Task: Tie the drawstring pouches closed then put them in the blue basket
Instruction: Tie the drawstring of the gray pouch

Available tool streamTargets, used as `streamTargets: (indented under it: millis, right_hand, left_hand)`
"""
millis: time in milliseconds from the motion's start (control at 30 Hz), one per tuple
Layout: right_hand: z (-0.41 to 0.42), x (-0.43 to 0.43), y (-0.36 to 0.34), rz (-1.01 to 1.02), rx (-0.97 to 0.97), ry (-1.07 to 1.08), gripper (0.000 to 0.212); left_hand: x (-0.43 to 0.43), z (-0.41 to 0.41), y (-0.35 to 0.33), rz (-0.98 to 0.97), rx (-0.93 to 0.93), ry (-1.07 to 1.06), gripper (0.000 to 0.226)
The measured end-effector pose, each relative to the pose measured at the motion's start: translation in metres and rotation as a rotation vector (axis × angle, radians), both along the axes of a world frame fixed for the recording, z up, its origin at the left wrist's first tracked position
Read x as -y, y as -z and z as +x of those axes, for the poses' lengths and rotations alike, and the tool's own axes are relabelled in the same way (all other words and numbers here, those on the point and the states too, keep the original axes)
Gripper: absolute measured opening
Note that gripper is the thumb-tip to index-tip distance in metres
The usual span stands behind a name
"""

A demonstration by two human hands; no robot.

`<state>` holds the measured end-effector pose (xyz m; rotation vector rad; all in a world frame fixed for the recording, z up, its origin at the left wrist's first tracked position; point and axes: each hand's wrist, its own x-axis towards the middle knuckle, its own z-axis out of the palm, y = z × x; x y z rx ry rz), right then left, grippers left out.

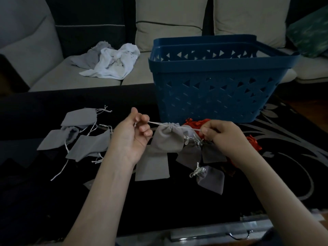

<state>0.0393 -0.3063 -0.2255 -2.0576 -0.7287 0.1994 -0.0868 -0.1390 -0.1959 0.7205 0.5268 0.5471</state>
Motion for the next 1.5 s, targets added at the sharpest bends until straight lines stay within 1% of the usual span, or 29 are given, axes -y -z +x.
streamTargets:
  millis: [67,133,233,300,400,500,567,633,700,800,867,933,1000,1100,1167,1333,1500]
  right_hand:
    - [-0.002,-0.003,0.000,0.019,0.024,-0.008,0.025]
    - [-0.001,-0.003,-0.001,0.065,-0.020,-0.039,0.023]
    - [-0.005,-0.003,-0.005,0.126,-0.084,-0.108,0.029]
    - [-0.011,-0.003,-0.009,0.144,-0.050,-0.167,0.032]
    - [-0.022,-0.004,-0.014,0.156,-0.013,-0.232,0.031]
    - [-0.027,-0.009,-0.013,0.166,0.046,-0.273,0.018]
    - [-0.029,-0.012,-0.011,0.179,0.073,-0.275,0.021]
    - [-0.030,-0.014,-0.011,0.219,0.066,-0.265,0.020]
    - [-0.031,-0.015,-0.012,0.237,0.064,-0.245,0.016]
    - [-0.032,-0.020,-0.012,0.246,0.081,-0.211,0.014]
    - [-0.031,-0.022,-0.010,0.278,0.085,-0.192,0.017]
    - [-0.030,-0.024,-0.010,0.322,0.036,-0.205,0.014]
    - [-0.032,-0.024,-0.011,0.359,-0.023,-0.243,0.013]
    - [-0.036,-0.027,-0.012,0.421,-0.081,-0.278,0.014]
    - [-0.036,-0.028,-0.011,0.431,-0.107,-0.273,0.015]
    - [-0.034,-0.030,-0.009,0.414,-0.112,-0.239,0.009]
    - [-0.032,-0.029,-0.012,0.458,-0.181,-0.240,0.007]
  left_hand:
    - [-0.001,-0.001,0.000,0.061,-0.016,-0.035,0.038]
    - [0.001,-0.001,-0.001,0.158,-0.040,-0.011,0.033]
    - [0.008,-0.002,-0.001,0.347,-0.047,0.132,0.025]
    - [0.013,-0.003,0.001,0.501,-0.070,0.212,0.017]
    - [0.018,-0.002,0.004,0.705,-0.163,0.277,0.025]
    - [0.029,0.001,0.007,0.689,-0.208,0.343,0.023]
    - [0.033,0.002,0.008,0.698,-0.233,0.370,0.020]
    - [0.031,0.003,0.008,0.776,-0.258,0.417,0.008]
    - [0.027,0.001,0.009,0.835,-0.287,0.464,0.021]
    - [0.028,-0.001,0.008,0.895,-0.309,0.520,0.026]
    - [0.031,-0.002,0.007,0.944,-0.325,0.571,0.024]
    - [0.032,-0.003,0.008,0.960,-0.332,0.596,0.015]
    - [0.033,-0.004,0.008,0.957,-0.319,0.566,0.011]
    - [0.032,-0.002,0.010,1.037,-0.321,0.461,0.023]
    - [0.029,-0.002,0.010,1.052,-0.322,0.394,0.029]
    - [0.024,-0.004,0.007,0.921,-0.335,0.246,0.033]
    - [0.023,-0.004,0.006,0.859,-0.410,0.216,0.038]
